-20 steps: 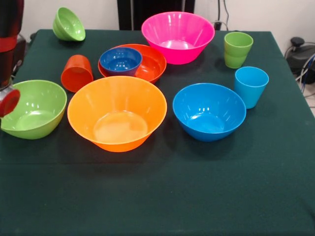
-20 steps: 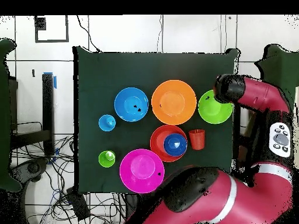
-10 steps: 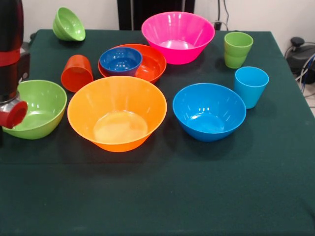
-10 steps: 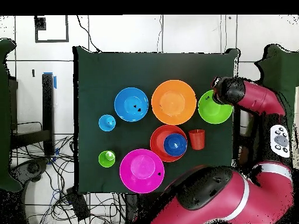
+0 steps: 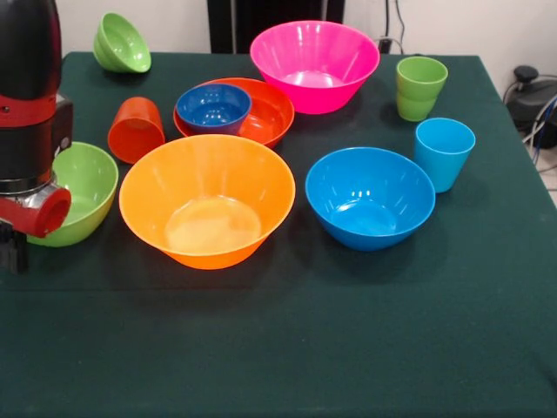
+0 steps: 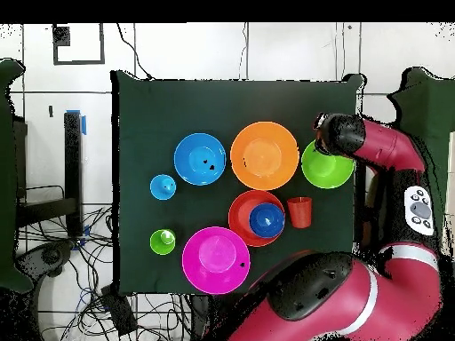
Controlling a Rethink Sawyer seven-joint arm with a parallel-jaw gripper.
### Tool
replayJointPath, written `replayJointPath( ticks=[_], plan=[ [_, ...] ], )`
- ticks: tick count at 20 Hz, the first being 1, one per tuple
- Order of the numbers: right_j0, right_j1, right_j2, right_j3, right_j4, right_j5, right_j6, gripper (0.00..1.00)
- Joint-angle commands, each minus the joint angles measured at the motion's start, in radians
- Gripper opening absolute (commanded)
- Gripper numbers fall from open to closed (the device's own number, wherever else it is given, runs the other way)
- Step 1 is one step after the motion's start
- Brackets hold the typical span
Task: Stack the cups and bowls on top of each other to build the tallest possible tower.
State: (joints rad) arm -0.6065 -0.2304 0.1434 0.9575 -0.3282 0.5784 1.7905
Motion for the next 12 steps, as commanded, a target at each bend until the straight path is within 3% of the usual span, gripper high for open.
replayJointPath(
  ticks=[1,2,3,12],
  plan=[
    [0.036,0.014,0.09,0.055,-0.066,0.137,-0.253,0.0],
    [0.042,0.017,0.082,0.043,-0.068,0.162,-0.254,0.0],
    [0.043,0.021,0.081,0.036,-0.064,0.189,-0.255,1.0],
    [0.092,-0.022,0.027,0.06,-0.083,0.169,-0.164,1.0]
  ],
)
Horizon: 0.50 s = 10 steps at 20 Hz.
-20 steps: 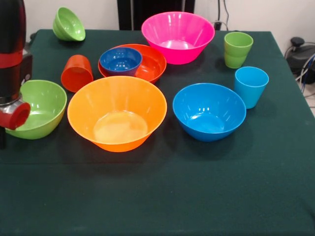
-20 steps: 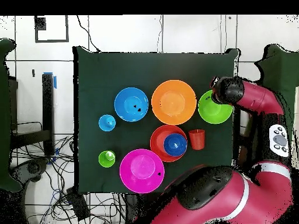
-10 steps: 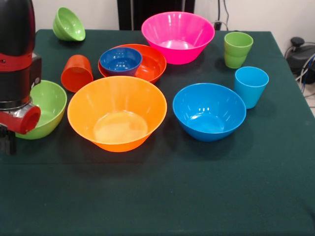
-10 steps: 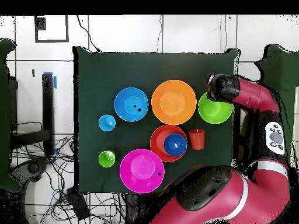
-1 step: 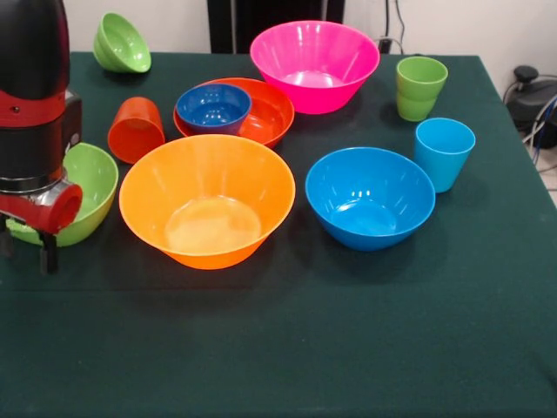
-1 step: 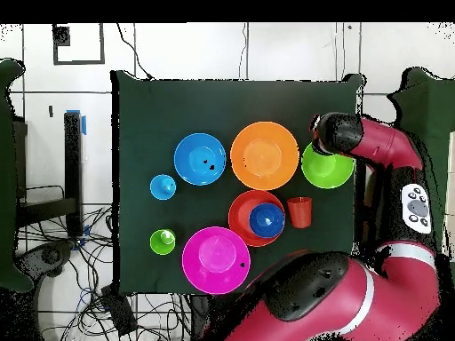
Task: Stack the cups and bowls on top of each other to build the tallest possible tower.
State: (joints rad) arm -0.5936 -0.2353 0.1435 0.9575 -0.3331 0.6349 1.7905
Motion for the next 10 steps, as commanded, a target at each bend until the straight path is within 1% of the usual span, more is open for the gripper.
replayJointPath(
  ticks=[1,4,6,10],
  plan=[
    [0.095,-0.03,0.01,0.064,-0.082,0.119,-0.144,1.0],
    [0.156,-0.074,-0.052,0.055,-0.084,0.199,-0.095,1.0],
    [0.191,-0.111,-0.084,0.074,-0.082,0.237,-0.084,1.0],
    [0.225,-0.129,-0.12,0.047,-0.072,0.307,-0.087,1.0]
  ],
)
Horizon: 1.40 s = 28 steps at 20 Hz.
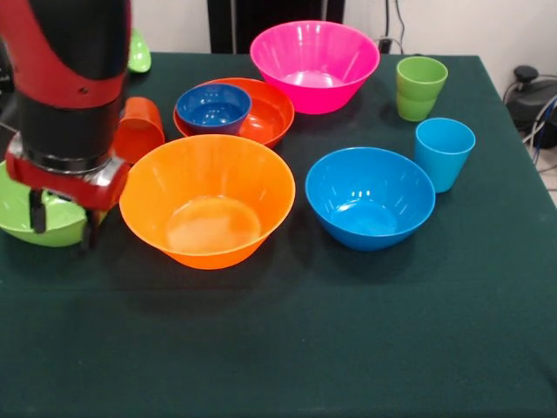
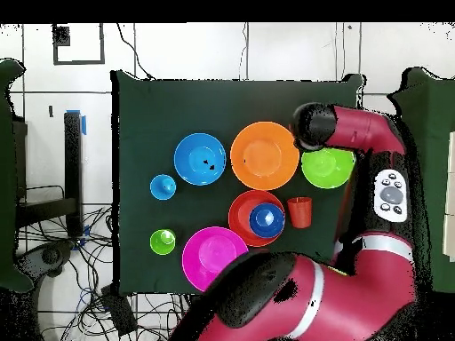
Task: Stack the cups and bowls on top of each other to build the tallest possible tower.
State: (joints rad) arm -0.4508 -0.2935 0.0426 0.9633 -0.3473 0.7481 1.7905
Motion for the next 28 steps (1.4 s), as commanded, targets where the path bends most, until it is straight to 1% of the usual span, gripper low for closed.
replayJointPath(
  ticks=[1,3,5,7,9,11,13,14,18,20,23,28],
  plan=[
    [0.087,-0.073,-0.023,0.035,-0.056,0.208,-0.091,1.0],
    [0.092,-0.073,-0.032,0.02,-0.052,0.233,-0.096,1.0],
    [0.099,-0.071,-0.04,0.023,-0.051,0.225,-0.081,1.0],
    [0.106,-0.061,-0.049,0.035,-0.058,0.183,-0.056,1.0],
    [0.106,-0.043,-0.057,0.057,-0.064,0.106,-0.012,1.0],
    [0.091,-0.031,-0.047,0.083,-0.053,0.056,0.0,1.0],
    [0.07,-0.03,-0.02,0.106,-0.027,0.031,-0.015,1.0],
    [0.049,-0.029,0.007,0.119,-0.008,0.024,-0.038,1.0],
    [-0.032,0.002,0.13,0.148,0.043,-0.018,-0.171,1.0],
    [-0.065,0.008,0.183,0.175,0.045,-0.066,-0.221,1.0],
    [-0.088,0.0,0.236,0.208,0.017,-0.123,-0.268,1.0],
    [-0.092,0.003,0.27,0.196,-0.012,-0.084,-0.276,1.0]
  ],
)
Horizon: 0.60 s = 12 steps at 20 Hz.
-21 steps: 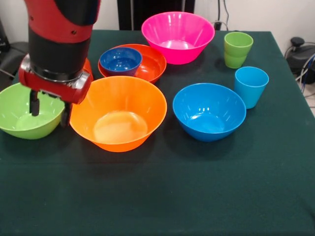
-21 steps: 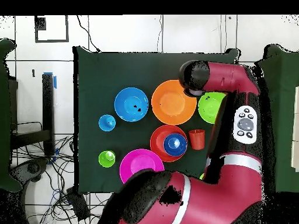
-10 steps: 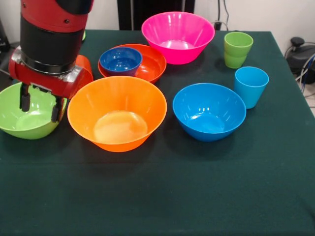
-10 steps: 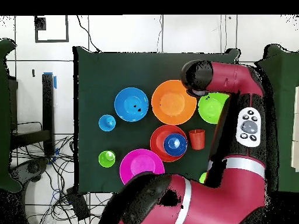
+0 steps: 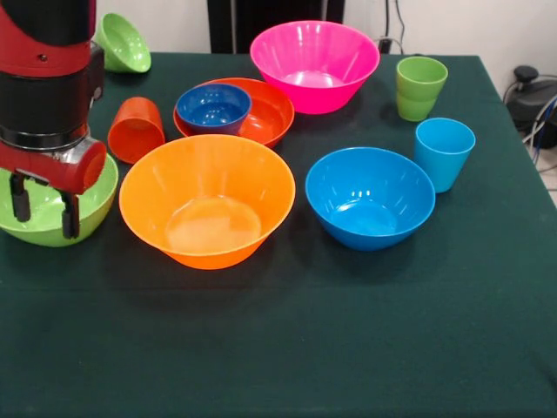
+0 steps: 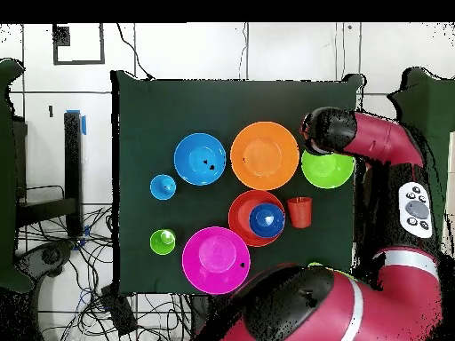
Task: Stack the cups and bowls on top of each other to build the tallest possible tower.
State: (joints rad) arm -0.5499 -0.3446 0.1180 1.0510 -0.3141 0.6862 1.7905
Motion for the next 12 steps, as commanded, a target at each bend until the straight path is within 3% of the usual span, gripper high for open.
replayJointPath(
  ticks=[1,7,12],
  plan=[
    [0.006,0.056,0.197,0.104,-0.05,-0.019,-0.276,1.0],
    [0.008,0.063,0.199,0.082,-0.081,0.0,-0.282,1.0],
    [0.047,0.057,0.153,0.046,-0.141,0.019,-0.259,1.0]
  ],
)
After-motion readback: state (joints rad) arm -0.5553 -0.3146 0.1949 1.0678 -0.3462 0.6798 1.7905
